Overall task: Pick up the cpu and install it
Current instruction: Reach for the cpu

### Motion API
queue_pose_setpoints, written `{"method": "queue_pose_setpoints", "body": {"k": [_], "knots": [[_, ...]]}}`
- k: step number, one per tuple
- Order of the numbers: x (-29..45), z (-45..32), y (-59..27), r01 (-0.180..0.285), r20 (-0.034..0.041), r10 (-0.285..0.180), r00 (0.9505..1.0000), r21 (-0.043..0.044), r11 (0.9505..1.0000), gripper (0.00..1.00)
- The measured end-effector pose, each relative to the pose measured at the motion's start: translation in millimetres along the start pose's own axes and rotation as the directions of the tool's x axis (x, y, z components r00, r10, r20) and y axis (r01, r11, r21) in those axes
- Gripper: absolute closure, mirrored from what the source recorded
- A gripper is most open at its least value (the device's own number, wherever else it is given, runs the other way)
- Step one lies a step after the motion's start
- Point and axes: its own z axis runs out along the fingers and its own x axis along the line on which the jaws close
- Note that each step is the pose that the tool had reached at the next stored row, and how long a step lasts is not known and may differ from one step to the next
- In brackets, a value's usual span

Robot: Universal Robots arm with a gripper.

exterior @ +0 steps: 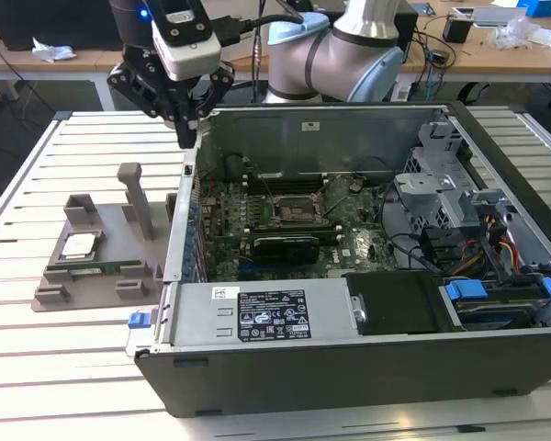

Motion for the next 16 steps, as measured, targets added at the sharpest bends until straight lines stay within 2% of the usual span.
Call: {"method": "queue_pose_setpoints", "body": {"k": [16], "knots": [[33.8, -0.9, -2.5, 0.0, 0.0001, 0.0, 1.0, 0.0, 1.0, 0.89]]}}
